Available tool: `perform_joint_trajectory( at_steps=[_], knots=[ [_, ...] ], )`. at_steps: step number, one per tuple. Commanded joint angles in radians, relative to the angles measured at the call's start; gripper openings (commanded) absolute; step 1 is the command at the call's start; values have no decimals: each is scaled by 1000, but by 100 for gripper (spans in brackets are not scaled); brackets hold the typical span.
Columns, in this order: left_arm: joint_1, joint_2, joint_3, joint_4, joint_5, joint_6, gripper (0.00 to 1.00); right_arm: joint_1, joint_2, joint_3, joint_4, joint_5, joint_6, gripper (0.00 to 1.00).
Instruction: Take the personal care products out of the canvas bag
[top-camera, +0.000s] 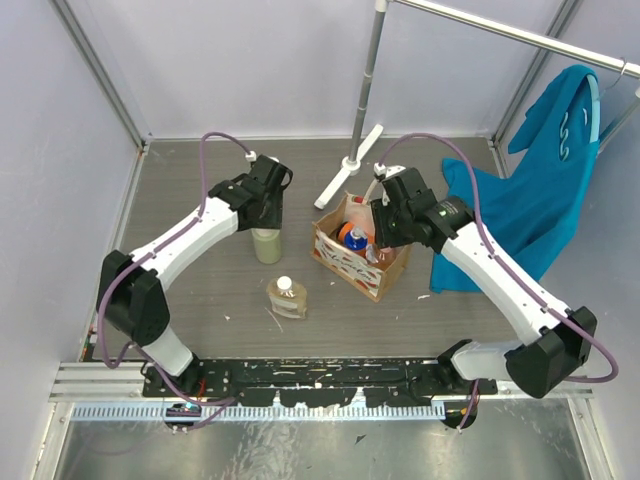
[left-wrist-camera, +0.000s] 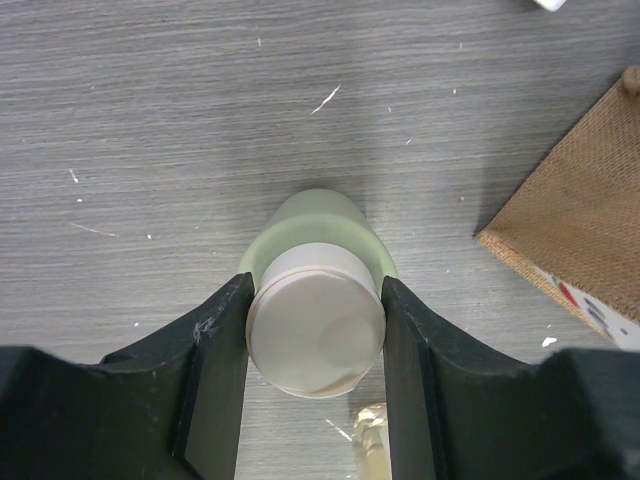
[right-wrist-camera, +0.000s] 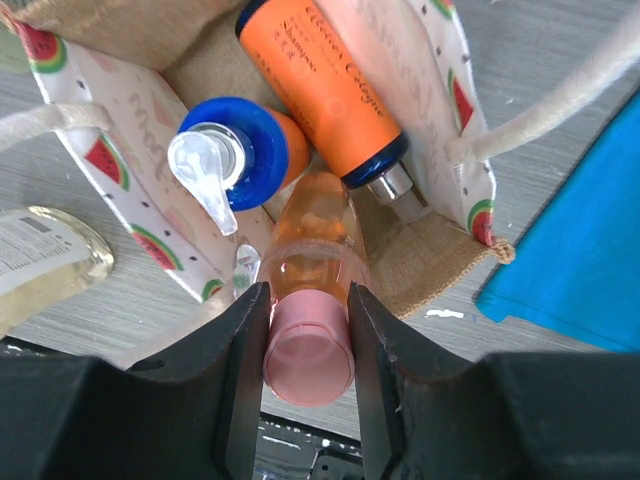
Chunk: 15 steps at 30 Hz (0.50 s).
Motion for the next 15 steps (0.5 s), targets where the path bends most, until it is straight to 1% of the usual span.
perform_joint_trajectory(
  at_steps=[1, 2, 4, 5, 9, 12, 13, 14, 15],
  knots=[
    [4, -51, -44, 105, 7, -36, 17, 2, -1, -15, 100, -29, 4, 31],
    [5, -53, -53, 107, 1, -41, 17, 2, -1, -19, 101, -36, 4, 35],
    [8, -61, -66, 113, -11, -46, 17, 3, -7, -21, 101, -41, 6, 37],
    [8, -65, -70, 114, -13, -48, 18, 3, -7, -19, 98, -41, 6, 40],
    [12, -65, -76, 116, -7, -48, 24, 5, -10, -12, 79, -39, 6, 47],
    [13, -59, -88, 114, -13, -58, 34, 7, -12, -8, 66, -39, 7, 49],
    [14, -59, -97, 120, -15, -65, 39, 9, -14, -5, 63, -38, 8, 49],
    [14, -62, -109, 128, -15, -71, 46, 11, -16, -4, 55, -39, 9, 50],
    [15, -62, -119, 134, -13, -76, 51, 12, -17, 0, 50, -38, 8, 50]
  ],
)
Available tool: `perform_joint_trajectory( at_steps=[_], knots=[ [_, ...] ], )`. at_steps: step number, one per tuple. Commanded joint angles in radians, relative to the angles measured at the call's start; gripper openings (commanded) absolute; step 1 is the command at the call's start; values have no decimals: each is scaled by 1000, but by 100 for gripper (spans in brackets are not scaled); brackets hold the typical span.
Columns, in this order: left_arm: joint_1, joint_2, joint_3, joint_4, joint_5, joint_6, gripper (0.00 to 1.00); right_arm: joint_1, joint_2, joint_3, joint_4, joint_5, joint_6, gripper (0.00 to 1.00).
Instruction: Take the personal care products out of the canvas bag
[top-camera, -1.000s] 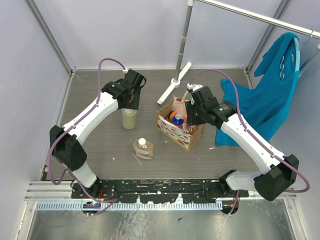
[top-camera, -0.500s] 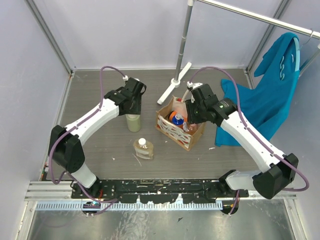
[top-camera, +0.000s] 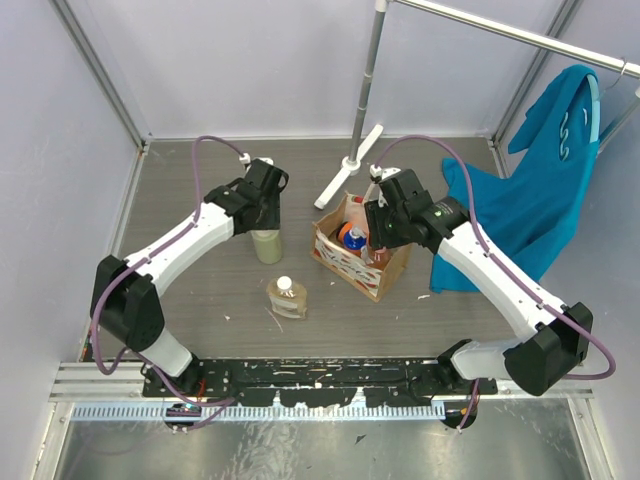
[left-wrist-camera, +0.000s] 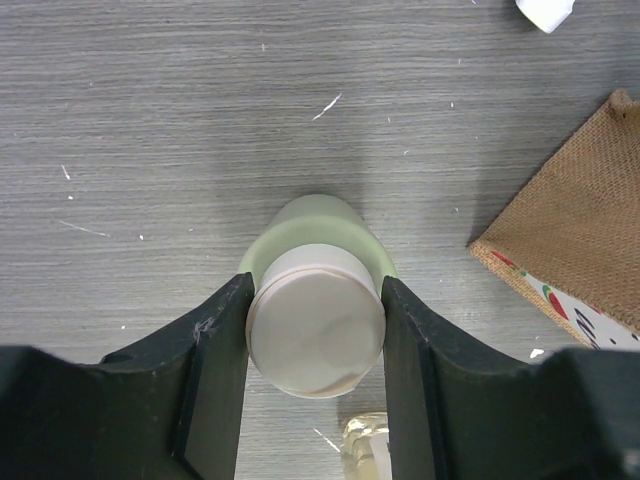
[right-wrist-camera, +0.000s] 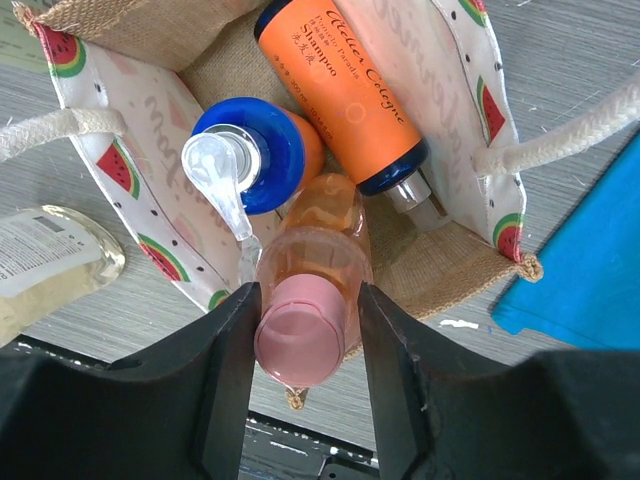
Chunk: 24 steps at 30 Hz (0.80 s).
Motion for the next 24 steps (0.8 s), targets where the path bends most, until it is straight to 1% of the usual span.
perform_joint_trajectory(
  at_steps=[1, 2, 3, 5, 6, 7, 8, 9, 12, 14, 16, 20, 22, 24],
  knots=[
    [9, -22, -54, 68, -10, -36, 55, 10, -37, 42, 4, -3, 4, 50],
    [9, -22, -58, 68, -7, -41, 60, 12, -37, 45, -2, -4, 3, 50],
    [9, -23, -56, 66, -5, -43, 65, 13, -35, 47, -8, -5, 0, 46],
    [9, -28, -40, 50, -4, -48, 74, 18, -27, 59, -18, 1, -6, 26],
    [9, -35, -29, 41, -5, -48, 77, 20, -25, 67, -23, 7, -10, 18],
    [9, -43, -16, 31, -5, -47, 79, 21, -25, 77, -24, 14, -12, 13],
    [9, -53, 3, 20, -7, -46, 81, 22, -27, 93, -27, 22, -13, 10],
    [9, -64, 17, 10, -8, -41, 83, 22, -28, 112, -28, 34, -16, 8],
    [7, -118, 59, -10, 7, -22, 83, 21, -32, 193, -39, 90, -26, 7],
    [1, -152, 93, -22, 20, -11, 78, 22, -28, 265, -50, 124, -38, 6],
    [-24, -192, 126, -25, 6, 1, 76, 22, -23, 342, -54, 186, -50, 6],
    [-99, -245, 219, -11, 4, 46, 76, 20, -12, 484, -55, 268, -58, 6],
    [-131, -231, 281, -12, 56, 75, 77, 17, -2, 545, -56, 338, -62, 6],
    [-147, -186, 350, -21, 152, 95, 77, 11, 8, 601, -56, 400, -70, 6]
  ],
)
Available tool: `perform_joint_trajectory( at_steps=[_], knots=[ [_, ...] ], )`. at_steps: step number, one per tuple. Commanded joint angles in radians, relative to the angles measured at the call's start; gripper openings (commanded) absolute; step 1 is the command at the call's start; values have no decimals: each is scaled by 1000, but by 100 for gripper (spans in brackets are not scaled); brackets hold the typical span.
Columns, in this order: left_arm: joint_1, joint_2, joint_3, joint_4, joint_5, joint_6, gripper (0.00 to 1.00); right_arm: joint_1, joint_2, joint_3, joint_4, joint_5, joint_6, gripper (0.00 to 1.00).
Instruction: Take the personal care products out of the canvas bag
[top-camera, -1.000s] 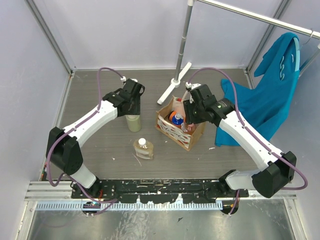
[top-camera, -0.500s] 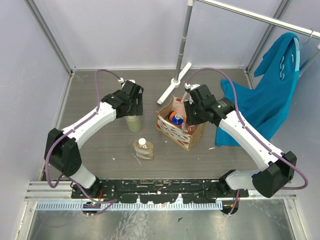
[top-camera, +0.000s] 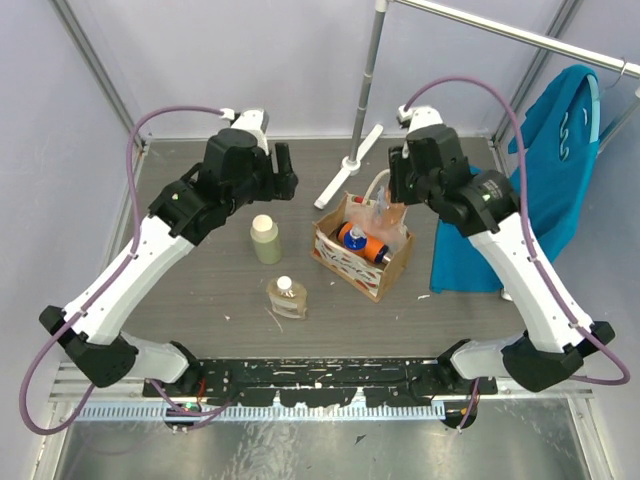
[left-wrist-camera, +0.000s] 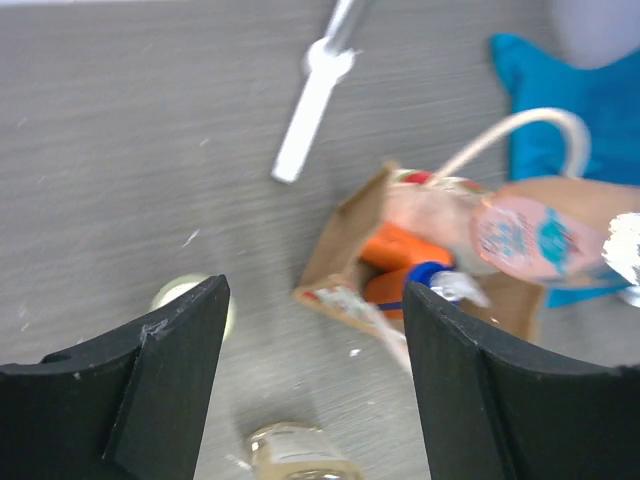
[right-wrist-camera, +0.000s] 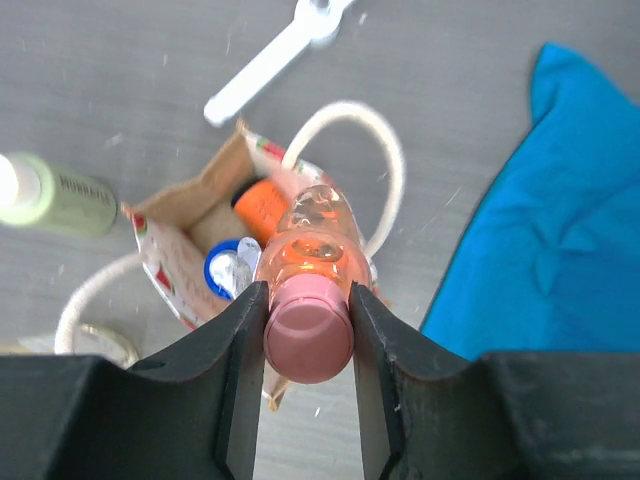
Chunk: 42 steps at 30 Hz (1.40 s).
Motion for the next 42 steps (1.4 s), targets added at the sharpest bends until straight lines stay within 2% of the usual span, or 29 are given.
perform_joint_trajectory(
  at_steps=[1, 5, 8, 14, 27, 33, 42],
  knots=[
    [-44, 69, 135, 0, 171, 75, 77, -11, -6, 177, 104, 209, -27, 6],
    [-91, 177, 208, -4, 284, 117, 77, -38, 26, 257, 102, 292, -43, 6],
    [-117, 256, 207, 31, 383, 148, 78, -75, 47, 283, 103, 301, -50, 6],
    [-157, 407, 214, 32, 455, 195, 77, -167, 44, 200, 131, 253, -45, 7],
    [-202, 535, 185, 27, 458, 211, 74, -351, -39, -197, 269, 52, -1, 7],
    [-226, 579, 181, 34, 405, 234, 67, -372, -60, -333, 339, 11, 23, 7],
    [-256, 617, 179, 41, 293, 278, 47, -379, -66, -405, 384, -12, 33, 8]
  ],
)
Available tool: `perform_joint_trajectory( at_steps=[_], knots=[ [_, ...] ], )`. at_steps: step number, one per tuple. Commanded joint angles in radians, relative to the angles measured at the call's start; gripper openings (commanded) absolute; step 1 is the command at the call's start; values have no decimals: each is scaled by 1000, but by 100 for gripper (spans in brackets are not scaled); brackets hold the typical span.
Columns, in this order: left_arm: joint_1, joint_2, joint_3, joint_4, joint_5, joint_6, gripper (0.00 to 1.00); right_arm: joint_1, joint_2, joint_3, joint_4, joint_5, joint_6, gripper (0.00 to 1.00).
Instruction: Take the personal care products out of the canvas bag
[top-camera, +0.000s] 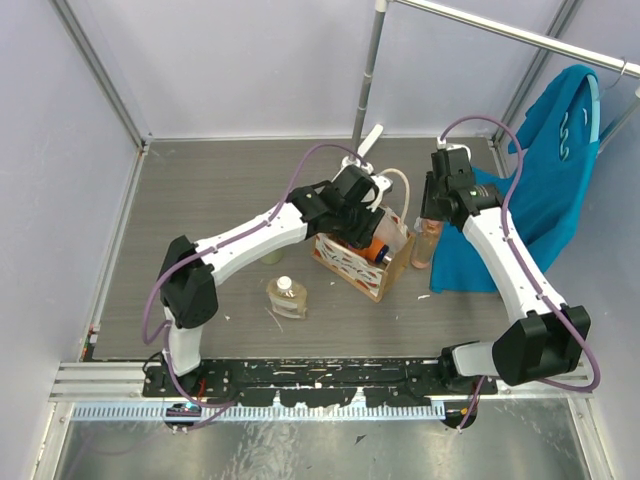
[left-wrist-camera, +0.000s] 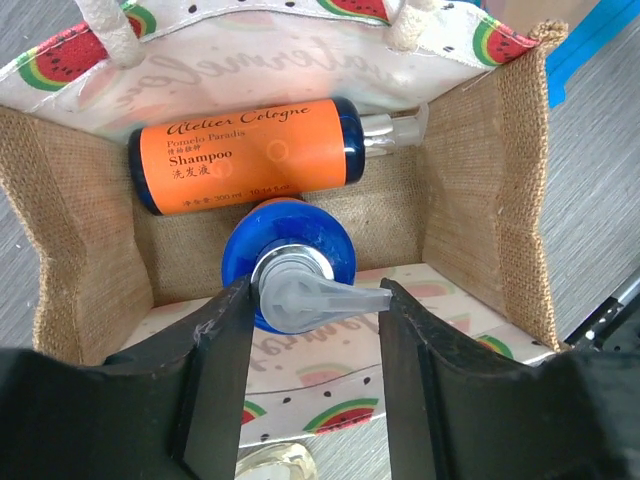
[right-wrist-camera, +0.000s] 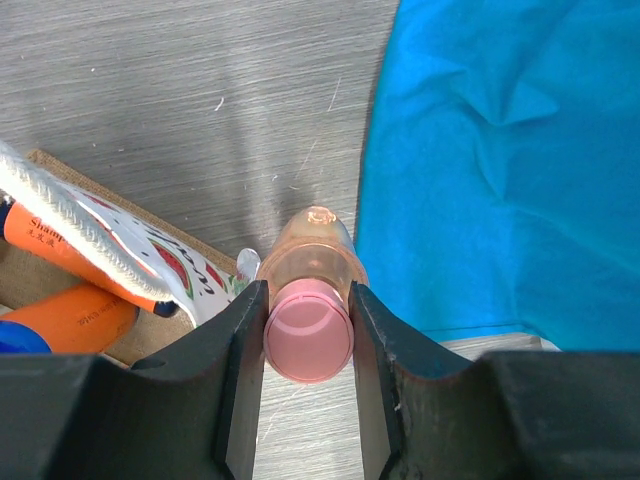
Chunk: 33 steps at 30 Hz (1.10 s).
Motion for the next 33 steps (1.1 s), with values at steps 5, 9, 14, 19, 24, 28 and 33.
perform_joint_trajectory(
  at_steps=[5, 9, 14, 19, 24, 28, 33],
  knots=[
    [-26, 37, -25, 7, -79, 39, 27, -7, -80, -10, 161, 4, 11, 10],
    [-30, 0, -20, 4, -127, 48, 23, -10, -83, -25, 164, 2, 8, 11],
    [-29, -32, 48, -47, -165, 68, 24, -11, -76, -48, 167, -14, 5, 16],
    [-28, -22, 175, -138, -202, 112, 24, -11, -69, -69, 167, -33, 5, 39],
    [-28, -21, 274, -206, -232, 150, 23, -11, -54, -78, 159, -54, 2, 66],
    [-28, -26, 314, -233, -248, 163, 23, -10, -41, -86, 154, -54, 2, 76],
    [-27, -22, 324, -247, -262, 171, 29, -12, -43, -90, 152, -89, 8, 82]
  ],
)
